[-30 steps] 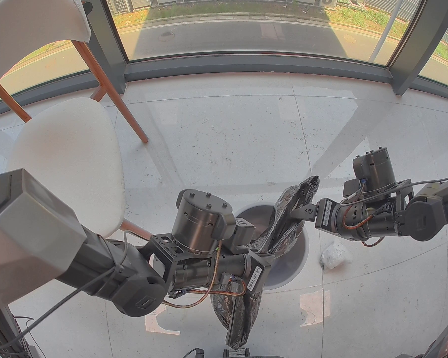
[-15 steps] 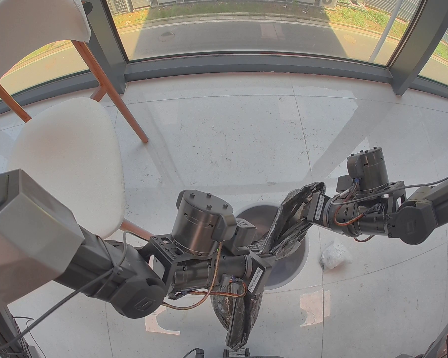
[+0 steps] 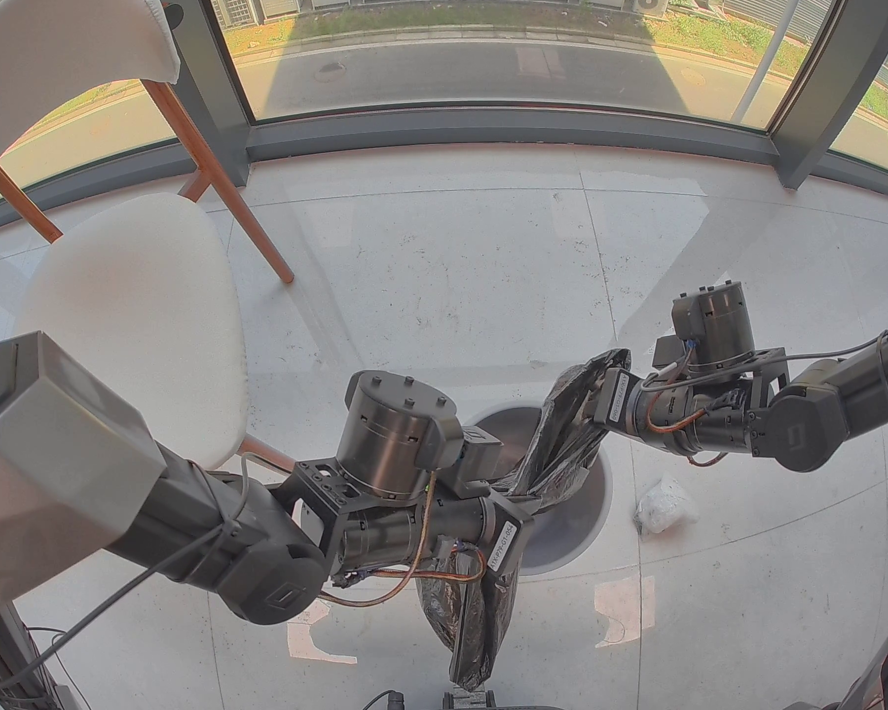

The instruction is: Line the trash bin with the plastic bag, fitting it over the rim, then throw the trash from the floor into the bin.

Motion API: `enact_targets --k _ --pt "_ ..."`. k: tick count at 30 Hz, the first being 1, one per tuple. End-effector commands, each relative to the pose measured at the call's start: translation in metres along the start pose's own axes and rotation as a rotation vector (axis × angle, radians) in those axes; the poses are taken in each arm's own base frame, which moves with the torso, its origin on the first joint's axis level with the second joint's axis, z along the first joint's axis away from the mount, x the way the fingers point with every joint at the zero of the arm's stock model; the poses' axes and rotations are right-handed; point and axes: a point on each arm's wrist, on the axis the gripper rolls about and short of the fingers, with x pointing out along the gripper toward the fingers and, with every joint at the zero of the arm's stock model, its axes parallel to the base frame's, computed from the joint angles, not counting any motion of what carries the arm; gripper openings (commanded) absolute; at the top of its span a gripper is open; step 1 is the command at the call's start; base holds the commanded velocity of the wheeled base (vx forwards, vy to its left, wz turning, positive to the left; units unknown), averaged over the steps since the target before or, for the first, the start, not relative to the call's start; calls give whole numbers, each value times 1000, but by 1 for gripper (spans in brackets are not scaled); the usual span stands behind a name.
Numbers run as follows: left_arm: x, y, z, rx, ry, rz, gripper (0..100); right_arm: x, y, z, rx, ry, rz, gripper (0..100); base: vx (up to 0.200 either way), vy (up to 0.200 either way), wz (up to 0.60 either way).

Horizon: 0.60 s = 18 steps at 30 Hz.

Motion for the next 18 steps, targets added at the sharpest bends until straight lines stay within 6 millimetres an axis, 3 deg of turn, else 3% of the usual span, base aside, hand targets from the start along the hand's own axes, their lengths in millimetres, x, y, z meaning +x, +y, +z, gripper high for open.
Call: enact_targets --k 1,13,18 --pt "2 11 5 -12 -16 24 0 18 4 8 0 -9 7 0 0 0 0" --pt "20 42 -6 -51 14 76 0 53 19 23 0 -43 46 0 0 0 0" --pt "28 60 -1 -59 -36 107 0 60 19 25 -1 -44 49 0 0 0 0"
